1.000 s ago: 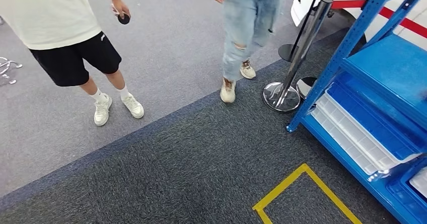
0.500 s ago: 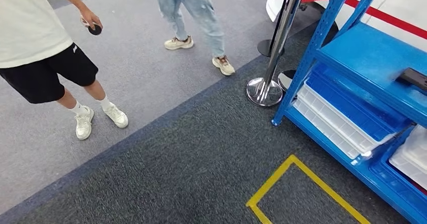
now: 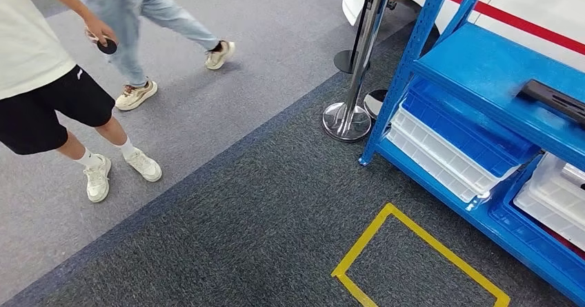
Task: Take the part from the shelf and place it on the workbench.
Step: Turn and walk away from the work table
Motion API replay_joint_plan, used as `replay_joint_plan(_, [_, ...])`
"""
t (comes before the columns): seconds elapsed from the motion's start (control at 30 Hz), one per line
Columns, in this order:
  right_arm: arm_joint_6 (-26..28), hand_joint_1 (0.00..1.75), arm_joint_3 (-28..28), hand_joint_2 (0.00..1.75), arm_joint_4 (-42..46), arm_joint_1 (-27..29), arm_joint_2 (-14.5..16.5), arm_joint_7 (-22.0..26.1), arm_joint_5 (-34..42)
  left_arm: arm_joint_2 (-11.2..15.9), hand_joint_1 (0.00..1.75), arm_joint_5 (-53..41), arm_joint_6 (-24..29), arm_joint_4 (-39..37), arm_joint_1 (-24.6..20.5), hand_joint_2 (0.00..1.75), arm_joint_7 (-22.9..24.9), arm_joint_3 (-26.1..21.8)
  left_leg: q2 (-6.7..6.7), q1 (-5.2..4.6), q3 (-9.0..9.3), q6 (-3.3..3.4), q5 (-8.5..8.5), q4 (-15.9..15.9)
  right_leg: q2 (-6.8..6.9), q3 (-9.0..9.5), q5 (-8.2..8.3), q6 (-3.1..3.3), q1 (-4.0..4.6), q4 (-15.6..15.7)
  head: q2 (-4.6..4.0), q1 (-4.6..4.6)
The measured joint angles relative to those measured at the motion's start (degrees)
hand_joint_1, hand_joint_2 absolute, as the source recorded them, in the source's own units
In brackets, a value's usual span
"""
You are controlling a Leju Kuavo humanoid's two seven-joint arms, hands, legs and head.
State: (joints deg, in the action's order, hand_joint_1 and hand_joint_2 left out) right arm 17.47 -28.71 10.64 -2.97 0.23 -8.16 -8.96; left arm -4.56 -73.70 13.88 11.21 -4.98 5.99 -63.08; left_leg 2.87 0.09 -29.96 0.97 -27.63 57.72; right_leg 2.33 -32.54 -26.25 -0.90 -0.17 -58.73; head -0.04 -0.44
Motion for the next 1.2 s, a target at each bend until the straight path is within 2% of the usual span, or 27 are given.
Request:
replay_joint_plan(0.07, [0.0,0.00,-0.1,0.00,0.0,0.0,0.0,-0.2,0.1,0.0,0.00,-0.1,0.0,0.0,-0.1,1.75,0.0,0.1,0.56,-0.11,0.16,-0.61,-0.15,-0.1,-0.45,-0.06,-0.08,0.59,0.17,0.4,0.00,-0.04])
replay_joint_plan(0.13, [0.0,0.00,-0.2,0.00,0.0,0.1,0.0,-0.5,0.1,0.0,0.00,-0.1,0.0,0.0,-0.3,1.75,-0.1,0.2,0.15,0.00,0.05,-1.24,-1.02,0.8,-1.10,0.06,0.13,1.20,-0.11,0.8,0.00,-0.07])
replay_joint_plan(0.2, [0.0,0.00,-0.2,0.00,0.0,0.0,0.1,-0.6,0.1,0.0,0.00,-0.2,-0.1,0.0,-0.2,1.75,-0.2,0.3,-1.23,0.17,-1.84,-1.70,-3.95,5.4,-1.64,0.18,0.33,1.81,-0.36,1.1,0.00,-0.15])
replay_joint_plan(0.27, [0.0,0.00,-0.2,0.00,0.0,0.0,0.1,-0.6,0.1,0.0,0.00,-0.1,-0.1,0.0,-0.1,1.75,-0.3,0.4,-2.03,0.24,-5.36,-1.93,-7.39,12.9,-2.35,0.11,0.34,2.08,-0.33,1.0,0.00,-0.21])
replay_joint_plan(0.3, [0.0,0.00,-0.2,0.00,0.0,0.0,0.1,-0.6,0.1,0.0,0.00,-0.1,-0.2,0.0,0.0,1.75,-0.4,0.4,-2.15,0.27,-6.63,-2.00,-7.96,15.5,-2.78,0.12,0.34,2.10,-0.29,1.0,0.00,-0.21])
replay_joint_plan(0.33, [0.0,0.00,-0.2,0.00,0.0,0.0,0.1,-0.6,0.1,0.0,0.00,-0.1,-0.2,0.0,0.1,1.75,-0.5,0.4,-2.21,0.28,-7.05,-1.99,-7.40,16.1,-3.24,0.14,0.33,2.09,-0.27,0.9,0.00,-0.21])
replay_joint_plan(0.37, [0.0,0.00,-0.2,0.00,0.0,0.0,0.1,-0.6,0.1,0.0,0.00,-0.1,-0.2,0.0,0.2,1.75,-0.6,0.4,-2.28,0.28,-6.42,-1.91,-5.78,14.4,-3.69,0.19,0.31,2.06,-0.26,0.8,0.00,-0.22])
replay_joint_plan(0.43, [0.0,0.00,-0.3,0.00,0.0,0.0,0.1,-0.6,0.1,0.0,0.00,-0.2,-0.2,0.0,0.3,1.75,-0.8,0.4,-3.22,0.27,-3.32,-1.46,-1.70,7.1,-4.52,0.20,0.20,1.88,-0.23,0.6,0.00,-0.21])
replay_joint_plan(0.5, [-0.1,0.00,-0.3,0.00,0.0,0.0,0.3,-0.7,0.1,0.1,0.00,-0.2,-0.2,0.0,0.2,1.75,-1.0,0.5,-4.42,0.19,-1.15,-0.99,0.12,1.7,-5.18,-0.11,0.11,1.41,-0.18,0.2,0.00,-0.17])
replay_joint_plan(0.53, [-0.1,0.00,-0.3,0.00,0.0,0.0,0.3,-0.7,0.1,0.1,0.00,-0.2,-0.2,0.0,0.1,1.75,-1.1,0.5,-4.74,0.10,-0.87,-0.79,0.10,0.8,-5.44,-0.29,0.14,1.09,-0.19,0.1,0.00,-0.17])
replay_joint_plan(0.6, [0.0,0.00,-0.4,0.00,0.0,0.1,0.4,-0.8,0.1,0.1,0.00,-0.2,-0.2,0.0,0.0,1.75,-1.2,0.5,-4.29,0.12,-0.74,-0.27,0.36,0.3,-5.82,-0.46,0.27,0.38,-0.31,0.2,0.00,-0.17])
replay_joint_plan(0.67, [0.0,0.00,-0.5,0.00,0.0,0.1,0.4,-0.8,0.1,0.0,0.00,-0.2,-0.2,0.0,0.0,1.75,-1.4,0.6,-3.61,0.37,-0.49,0.43,0.84,-0.3,-5.06,-1.12,-0.91,-0.22,-0.36,-1.4,0.00,-0.06])
replay_joint_plan(0.7, [0.0,0.00,-0.5,0.00,0.0,0.1,0.4,-0.8,0.1,0.0,0.00,-0.2,-0.2,0.0,0.0,1.75,-1.4,0.6,-3.19,0.48,-0.43,0.69,1.02,-0.5,-4.38,-2.19,-2.42,-0.46,-0.43,-3.8,0.00,0.02])
replay_joint_plan(0.77, [0.0,0.00,-0.5,0.00,0.0,0.0,0.4,-0.8,0.1,0.0,0.00,-0.2,-0.3,0.0,0.1,1.75,-1.5,0.6,-2.40,0.43,-0.50,0.91,1.05,-0.6,-3.26,-5.51,-6.02,-0.89,-0.64,-10.8,0.00,0.12])
replay_joint_plan(0.8, [0.0,0.00,-0.5,0.00,0.0,0.0,0.4,-0.8,0.1,0.0,0.00,-0.2,-0.3,0.0,0.1,1.75,-1.5,0.6,-2.00,0.41,-0.52,0.91,1.02,-0.6,-3.06,-6.89,-6.99,-1.08,-0.79,-13.7,0.00,0.12])
replay_joint_plan(0.83, [0.0,0.00,-0.5,0.00,0.0,0.0,0.4,-0.8,0.1,0.1,0.00,-0.2,-0.3,0.0,0.1,1.75,-1.5,0.6,-1.65,0.41,-0.51,0.88,0.97,-0.6,-2.92,-7.43,-6.88,-1.23,-0.94,-14.8,0.00,0.12])
replay_joint_plan(0.87, [0.0,0.00,-0.5,0.00,0.0,0.1,0.4,-0.8,0.1,0.1,0.00,-0.2,-0.3,0.0,0.1,1.75,-1.5,0.6,-1.33,0.43,-0.44,0.80,0.90,-0.6,-2.73,-6.88,-5.72,-1.32,-1.07,-13.8,0.00,0.12])
replay_joint_plan(0.93, [0.0,0.00,-0.5,0.00,0.0,0.1,0.4,-0.8,0.0,0.1,0.00,-0.2,-0.4,0.0,0.1,1.75,-1.6,0.6,-0.67,0.44,-0.17,0.45,0.66,-0.5,-1.63,-3.26,-2.02,-1.23,-1.18,-6.7,0.00,0.14])
replay_joint_plan(1.0, [-0.1,0.00,-0.5,0.00,0.0,-0.1,0.4,-0.8,-0.2,0.1,0.00,-0.1,-0.5,0.0,0.0,1.75,-1.6,0.6,-0.10,0.21,0.05,-0.19,0.33,-0.3,-0.39,-0.36,-0.14,-0.67,-0.82,-0.9,0.00,0.08])
replay_joint_plan(1.07, [-0.2,0.00,-0.5,0.00,0.0,-0.1,0.4,-0.8,-0.5,0.1,0.00,-0.1,-0.5,0.0,-0.1,1.75,-1.8,0.6,0.44,0.00,0.19,-0.89,0.12,-0.3,-0.43,-0.04,-0.18,0.02,-0.38,0.3,0.00,-0.02])
replay_joint_plan(1.13, [-0.3,0.00,-0.5,0.00,0.0,0.0,0.4,-0.9,-0.7,0.1,0.00,0.0,-0.5,0.0,-0.2,1.75,-2.0,0.6,0.30,0.15,0.21,-1.61,-0.35,0.1,-1.11,-0.04,-0.01,0.73,-0.52,0.5,0.00,-0.04])
replay_joint_plan(1.2, [-0.2,0.00,-0.5,0.00,0.0,0.0,0.4,-0.9,-0.8,0.1,0.00,0.1,-0.5,0.0,-0.2,1.75,-2.1,0.6,-0.95,0.36,-1.20,-2.16,-2.75,3.5,-1.63,0.05,0.21,1.51,-0.72,0.8,0.00,-0.09])
